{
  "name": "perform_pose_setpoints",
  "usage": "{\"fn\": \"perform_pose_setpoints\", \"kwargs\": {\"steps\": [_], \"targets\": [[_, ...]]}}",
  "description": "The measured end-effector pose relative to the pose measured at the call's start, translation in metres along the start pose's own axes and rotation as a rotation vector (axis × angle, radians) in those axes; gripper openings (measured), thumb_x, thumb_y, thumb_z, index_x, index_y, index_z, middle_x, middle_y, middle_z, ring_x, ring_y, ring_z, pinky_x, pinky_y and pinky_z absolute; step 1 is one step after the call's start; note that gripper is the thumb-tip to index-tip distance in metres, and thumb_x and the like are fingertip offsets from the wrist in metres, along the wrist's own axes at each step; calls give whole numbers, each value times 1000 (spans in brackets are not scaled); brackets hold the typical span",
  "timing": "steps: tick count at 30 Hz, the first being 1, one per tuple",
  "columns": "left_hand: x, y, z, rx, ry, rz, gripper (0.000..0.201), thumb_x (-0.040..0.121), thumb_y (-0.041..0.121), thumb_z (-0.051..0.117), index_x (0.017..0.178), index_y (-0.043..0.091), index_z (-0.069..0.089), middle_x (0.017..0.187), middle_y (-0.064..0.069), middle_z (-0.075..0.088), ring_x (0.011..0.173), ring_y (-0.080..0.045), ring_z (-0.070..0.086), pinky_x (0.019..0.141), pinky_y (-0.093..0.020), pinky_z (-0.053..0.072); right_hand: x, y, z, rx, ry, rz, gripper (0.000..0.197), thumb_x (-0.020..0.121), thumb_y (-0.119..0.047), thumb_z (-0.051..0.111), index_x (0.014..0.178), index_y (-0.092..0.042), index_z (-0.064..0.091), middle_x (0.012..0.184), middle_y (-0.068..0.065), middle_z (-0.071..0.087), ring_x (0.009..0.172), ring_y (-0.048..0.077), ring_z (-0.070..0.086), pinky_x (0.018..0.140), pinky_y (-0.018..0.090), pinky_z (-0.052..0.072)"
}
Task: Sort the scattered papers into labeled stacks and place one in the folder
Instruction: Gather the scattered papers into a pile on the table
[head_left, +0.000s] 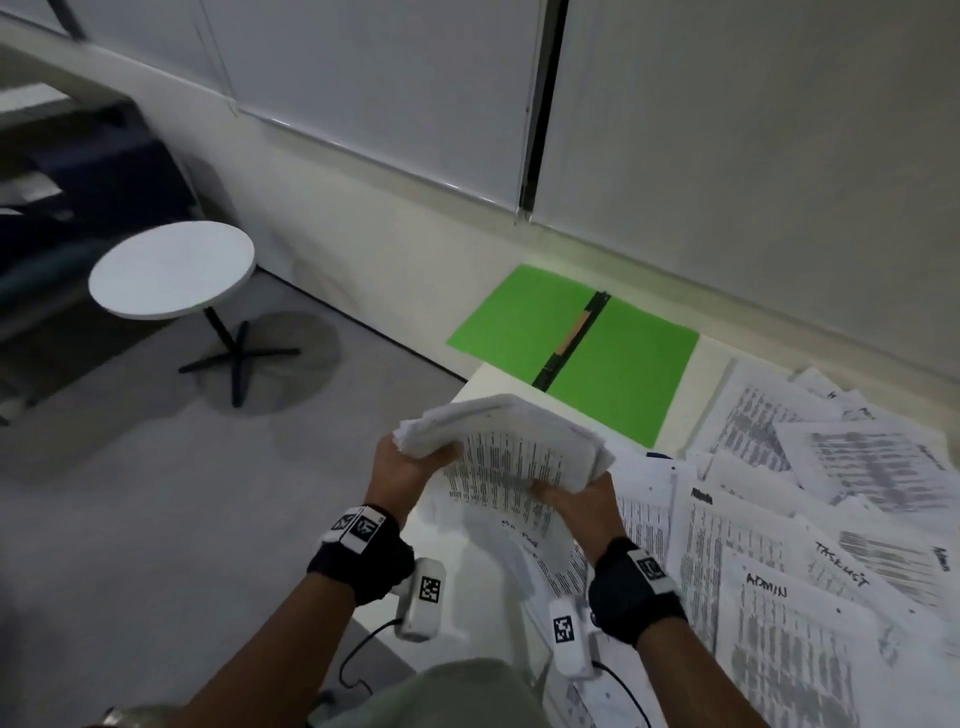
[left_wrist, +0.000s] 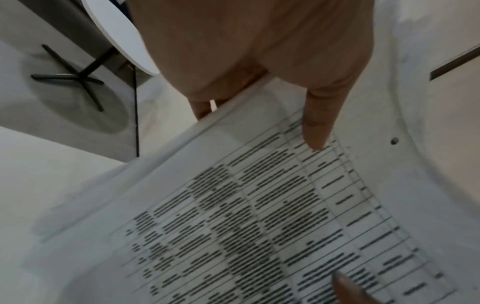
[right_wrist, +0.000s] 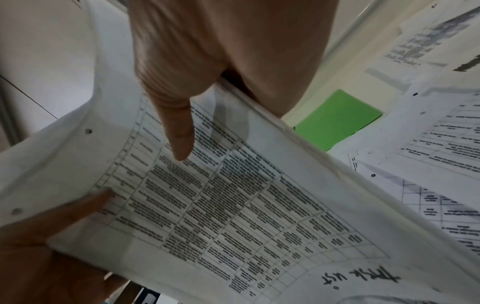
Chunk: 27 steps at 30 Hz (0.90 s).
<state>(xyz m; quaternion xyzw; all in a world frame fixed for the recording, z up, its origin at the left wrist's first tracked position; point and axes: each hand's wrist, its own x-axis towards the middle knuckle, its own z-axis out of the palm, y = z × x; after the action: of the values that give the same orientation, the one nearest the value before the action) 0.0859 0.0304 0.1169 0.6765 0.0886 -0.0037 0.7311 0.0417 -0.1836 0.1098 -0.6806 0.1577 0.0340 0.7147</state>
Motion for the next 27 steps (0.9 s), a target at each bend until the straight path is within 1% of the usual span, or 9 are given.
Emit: {"fn": "perform_pose_setpoints", "kwargs": {"steps": [2, 6, 11, 15, 18, 20, 22, 25, 27], "targets": [[-7, 14, 2, -70, 13, 55, 26, 69, 3, 81, 91, 1, 69, 76, 0, 70, 69, -11, 64, 65, -24, 52, -5, -1, -3, 16, -32, -50, 50, 66, -1, 85, 107, -20, 62, 100, -2, 76, 92, 14, 73, 76, 30, 58], [-2, 29, 12, -115, 98, 111, 29, 64, 41, 79, 77, 16, 71, 72, -6, 63, 71, -21, 58, 67, -35, 48, -6, 4, -9, -8, -47, -54, 53, 66, 4, 83, 104, -26, 60, 96, -10, 76, 94, 13, 72, 85, 36, 57], [6, 35, 24, -38, 254, 77, 22, 64, 36, 74, 62, 16, 67, 59, -5, 60, 58, -19, 55, 60, -34, 45, -4, 5, -7, -78, -57, -27, 35, 72, -9, 83, 91, -28, 61, 89, -11, 70, 88, 16, 70, 87, 34, 54], [14, 36, 17, 82, 285, 121, 14, 65, 29, 60, 56, 18, 63, 53, 3, 50, 58, -15, 46, 63, -30, 38, 8, 10, -4, -235, 5, -73, 9, 81, -15, 76, 85, -20, 70, 85, -1, 73, 85, 23, 71, 70, 29, 55], [14, 52, 9, 282, 130, 225, 24, 71, 41, 63, 61, 20, 68, 56, 4, 59, 57, -10, 51, 60, -26, 38, 19, 9, -3, -396, 99, -142, 14, 83, -16, 74, 89, -3, 71, 77, 9, 68, 72, 23, 66, 62, 24, 50], [18, 72, 1, 626, -109, 310, 37, 70, 60, 64, 74, 25, 73, 63, 8, 67, 58, -3, 58, 59, -24, 43, 23, -6, -2, -510, 108, -227, 15, 85, -13, 71, 89, 2, 71, 73, 9, 64, 64, 19, 61, 56, 16, 43], [22, 91, 0, 1008, -303, 358, 48, 62, 68, 65, 84, 26, 73, 67, 8, 69, 63, -5, 64, 60, -25, 47, 26, -22, 1, -656, 78, -342, 14, 87, -15, 68, 80, -4, 72, 64, 5, 64, 54, 18, 57, 52, 18, 45], [31, 94, 13, 1166, -407, 387, 29, 63, 45, 81, 74, 20, 72, 60, 6, 65, 59, -10, 64, 56, -26, 49, 27, -51, 9, -889, -25, -467, 18, 89, -27, 64, 76, -16, 71, 63, 1, 67, 52, 18, 59, 51, 29, 50], [42, 85, 16, 1016, -427, 384, 21, 66, 26, 84, 57, 20, 66, 45, 13, 55, 47, 7, 51, 51, -21, 40, 28, -62, 6, -903, -61, -519, 10, 88, -25, 66, 85, -18, 73, 66, -4, 67, 52, 10, 59, 51, 24, 47]]}}
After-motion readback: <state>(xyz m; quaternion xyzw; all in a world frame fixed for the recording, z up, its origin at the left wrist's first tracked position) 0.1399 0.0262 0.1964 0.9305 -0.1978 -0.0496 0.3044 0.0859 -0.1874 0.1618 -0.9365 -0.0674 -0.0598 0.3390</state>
